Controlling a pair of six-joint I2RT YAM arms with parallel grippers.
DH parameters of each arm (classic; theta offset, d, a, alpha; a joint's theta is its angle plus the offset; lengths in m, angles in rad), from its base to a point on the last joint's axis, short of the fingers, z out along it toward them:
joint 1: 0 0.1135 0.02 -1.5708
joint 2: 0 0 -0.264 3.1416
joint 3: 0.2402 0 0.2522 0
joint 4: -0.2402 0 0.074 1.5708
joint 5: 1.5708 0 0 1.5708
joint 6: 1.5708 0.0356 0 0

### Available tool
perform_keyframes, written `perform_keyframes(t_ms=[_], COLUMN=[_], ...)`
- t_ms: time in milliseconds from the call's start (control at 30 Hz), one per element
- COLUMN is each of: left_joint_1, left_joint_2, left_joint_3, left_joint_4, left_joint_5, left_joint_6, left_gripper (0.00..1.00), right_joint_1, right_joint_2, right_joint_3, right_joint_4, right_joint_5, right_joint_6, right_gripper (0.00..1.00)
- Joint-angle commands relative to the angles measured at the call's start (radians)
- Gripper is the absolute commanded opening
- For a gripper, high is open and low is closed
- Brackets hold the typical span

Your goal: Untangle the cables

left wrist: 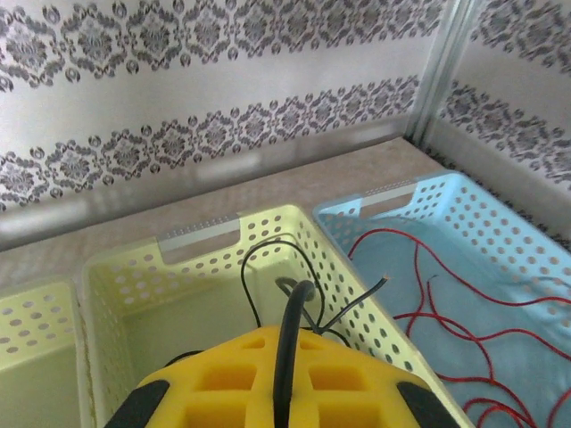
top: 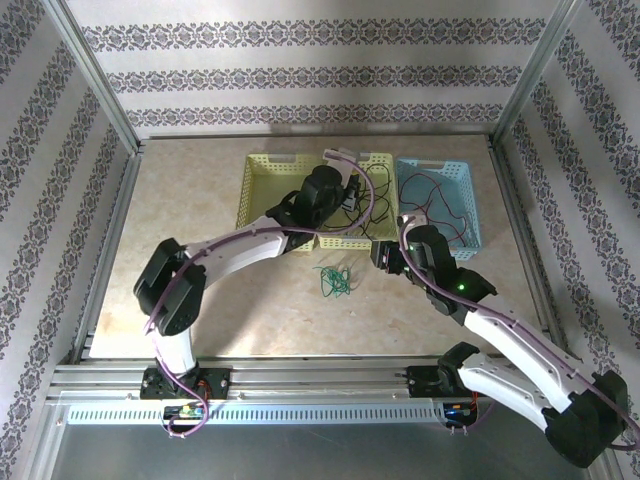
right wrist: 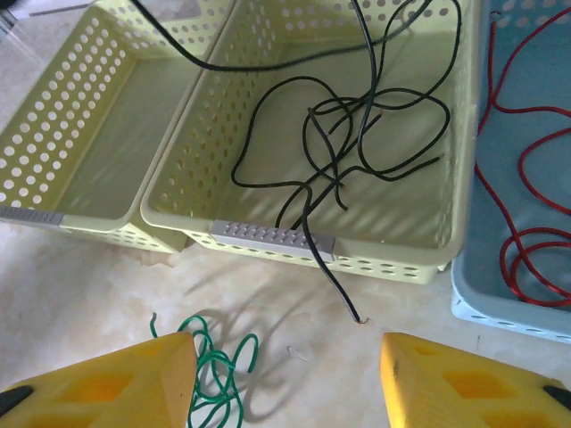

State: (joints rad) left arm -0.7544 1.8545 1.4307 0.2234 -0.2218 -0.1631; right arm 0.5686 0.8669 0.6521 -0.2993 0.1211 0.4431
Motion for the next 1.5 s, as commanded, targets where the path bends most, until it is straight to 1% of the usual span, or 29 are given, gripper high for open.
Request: perform_keyframes(t_ms=[0, 33, 67, 100, 133, 167, 233, 267, 400, 567, 667, 767, 833, 867, 967, 1033, 1067, 1200, 1333, 1400, 1467], left_joint_1=[0.023, 0.023, 0.024, 0.024, 0.023, 0.023, 0.023, 0.023, 0.023, 0.022, 0.022, 0.024, 0.024, 0.027, 0.054, 0.087, 0.101, 0.143, 0.152, 0.152, 0.153], left_joint_2=[0.084, 0.111, 0.138, 0.153, 0.156, 0.148, 0.106, 0.073, -0.067, -0.208, -0.282, -0.341, -0.374, -0.389, -0.427, -0.46, -0.484, -0.601, -0.692, -0.718, -0.729], left_joint_3=[0.111, 0.146, 0.182, 0.21, 0.226, 0.23, 0.213, 0.19, 0.056, -0.144, -0.266, -0.356, -0.392, -0.404, -0.41, -0.42, -0.432, -0.508, -0.557, -0.568, -0.567], left_joint_4=[-0.052, -0.092, -0.132, -0.163, -0.176, -0.174, -0.153, -0.141, -0.123, -0.213, -0.247, -0.272, -0.293, -0.321, -0.48, -0.572, -0.601, -0.61, -0.605, -0.617, -0.632], left_joint_5=[-0.068, -0.077, -0.076, -0.067, -0.055, -0.049, -0.052, -0.05, -0.043, -0.085, -0.118, -0.157, -0.226, -0.281, -0.437, -0.492, -0.517, -0.54, -0.548, -0.551, -0.556], left_joint_6=[-0.044, -0.048, -0.046, -0.041, -0.039, -0.037, -0.034, -0.027, -0.018, -0.052, -0.118, -0.203, -0.271, -0.317, -0.49, -0.584, -0.615, -0.651, -0.659, -0.662, -0.66], left_gripper=[0.05, 0.13, 0.3, 0.52, 0.68, 0.81, 0.96, 0.98, 1.0, 0.99, 0.99, 0.99, 0.99, 0.99, 0.99, 0.99, 0.99, 0.99, 0.99, 0.99, 0.99], right_joint_1=[-0.009, -0.009, -0.009, -0.009, -0.009, -0.009, -0.009, -0.009, -0.009, -0.005, 0.014, 0.022, 0.02, 0.017, -0.005, -0.025, -0.039, -0.079, -0.121, -0.137, -0.147], right_joint_2=[-0.013, -0.011, -0.01, -0.009, -0.009, -0.011, -0.015, -0.017, -0.014, 0.01, 0.047, 0.119, 0.199, 0.252, 0.437, 0.554, 0.615, 0.835, 1.019, 1.105, 1.175], right_joint_3=[-0.013, -0.011, -0.008, -0.005, -0.001, 0.0, 0.001, 0.003, 0.003, 0.002, 0.022, 0.061, 0.109, 0.151, 0.31, 0.414, 0.469, 0.673, 0.869, 0.963, 1.033], right_joint_4=[-0.025, -0.029, -0.032, -0.037, -0.04, -0.041, -0.046, -0.048, -0.06, -0.057, -0.055, -0.04, -0.03, -0.038, -0.108, -0.146, -0.162, -0.199, -0.25, -0.292, -0.325], right_joint_5=[0.04, 0.038, 0.036, 0.036, 0.037, 0.038, 0.042, 0.043, 0.049, 0.031, 0.024, -0.013, -0.045, -0.052, -0.061, -0.077, -0.11, -0.185, -0.162, -0.131, -0.131], right_joint_6=[0.02, 0.02, 0.019, 0.018, 0.019, 0.019, 0.018, 0.013, 0.001, -0.014, -0.039, -0.051, -0.04, -0.038, -0.033, -0.035, -0.039, -0.057, -0.053, -0.061, -0.073], right_gripper=[0.57, 0.57, 0.58, 0.58, 0.58, 0.58, 0.58, 0.58, 0.58, 0.58, 0.58, 0.59, 0.61, 0.61, 0.6, 0.61, 0.61, 0.61, 0.6, 0.6, 0.6])
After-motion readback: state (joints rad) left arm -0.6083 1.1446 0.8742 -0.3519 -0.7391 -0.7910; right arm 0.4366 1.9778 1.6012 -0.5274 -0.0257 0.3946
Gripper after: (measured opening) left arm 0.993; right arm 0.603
